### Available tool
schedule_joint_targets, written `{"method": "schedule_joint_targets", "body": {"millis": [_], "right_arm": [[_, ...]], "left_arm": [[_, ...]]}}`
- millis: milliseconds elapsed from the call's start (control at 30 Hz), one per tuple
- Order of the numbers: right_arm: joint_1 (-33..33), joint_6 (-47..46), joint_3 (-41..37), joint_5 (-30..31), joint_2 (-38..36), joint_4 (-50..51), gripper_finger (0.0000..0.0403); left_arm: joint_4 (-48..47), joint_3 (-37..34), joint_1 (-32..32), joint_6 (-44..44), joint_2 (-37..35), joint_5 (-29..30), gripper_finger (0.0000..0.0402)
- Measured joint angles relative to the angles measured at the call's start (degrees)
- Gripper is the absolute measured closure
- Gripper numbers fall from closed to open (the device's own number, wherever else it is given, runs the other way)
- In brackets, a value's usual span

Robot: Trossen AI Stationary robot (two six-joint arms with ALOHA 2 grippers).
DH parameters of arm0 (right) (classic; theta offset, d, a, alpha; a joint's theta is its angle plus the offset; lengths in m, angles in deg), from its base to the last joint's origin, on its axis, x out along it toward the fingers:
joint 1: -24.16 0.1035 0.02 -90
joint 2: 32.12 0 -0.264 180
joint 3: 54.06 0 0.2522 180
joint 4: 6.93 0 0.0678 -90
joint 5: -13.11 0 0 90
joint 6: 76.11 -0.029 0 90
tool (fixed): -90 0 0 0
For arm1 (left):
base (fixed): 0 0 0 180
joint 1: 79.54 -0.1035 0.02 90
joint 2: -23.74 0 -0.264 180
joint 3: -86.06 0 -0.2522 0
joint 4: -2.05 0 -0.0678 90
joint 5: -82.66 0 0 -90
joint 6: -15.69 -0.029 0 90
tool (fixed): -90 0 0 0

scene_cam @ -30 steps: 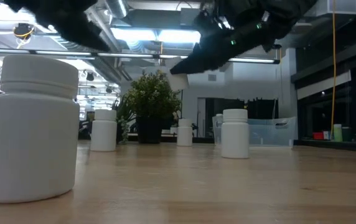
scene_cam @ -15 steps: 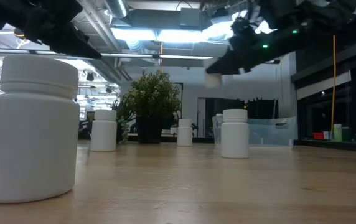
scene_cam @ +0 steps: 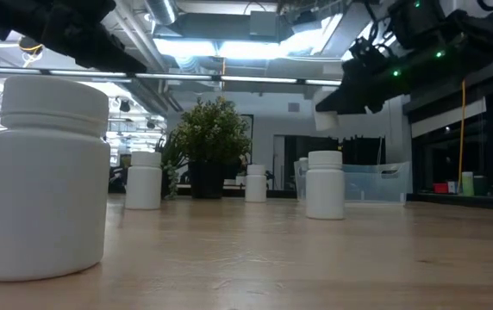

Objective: Pick and place pill bottles into a basket
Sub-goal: Put the white pill bottle into the transparent bin

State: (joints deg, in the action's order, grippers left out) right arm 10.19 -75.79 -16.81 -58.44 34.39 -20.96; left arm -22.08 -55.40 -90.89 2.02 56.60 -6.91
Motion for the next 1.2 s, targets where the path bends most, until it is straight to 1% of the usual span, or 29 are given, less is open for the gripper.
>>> {"method": "schedule_joint_targets", "body": {"millis": [267,433,567,733,1000,1200], "right_arm": [[-4.4,-1.7,-0.9,0.0,3.6,-2.1,0.0230],[-5.1,-1.6,-1.2,0.0,7.2,-5.9,0.0230],[-5.2,-2.7,-1.2,0.1,11.8,-8.8,0.0230],[-5.3,-2.9,-1.2,2.1,16.4,-13.9,0.0233],[-6.6,-1.2,-1.2,0.9,17.5,-14.0,0.0233],[-8.3,-3.4,-2.4,0.3,17.5,-14.6,0.0233]], "left_arm": [[-0.1,0.0,0.0,0.3,0.0,0.0,0.0399],[-0.1,0.0,0.0,-0.4,0.0,0.0,0.0396],[-0.1,0.0,0.0,-0.4,0.0,0.0,0.0400],[-0.1,0.0,0.0,-0.5,0.0,0.0,0.0396],[-0.1,0.0,0.0,-0.5,0.0,0.0,0.0399],[-0.1,0.0,0.0,-0.5,0.0,0.0,0.0397]]}}
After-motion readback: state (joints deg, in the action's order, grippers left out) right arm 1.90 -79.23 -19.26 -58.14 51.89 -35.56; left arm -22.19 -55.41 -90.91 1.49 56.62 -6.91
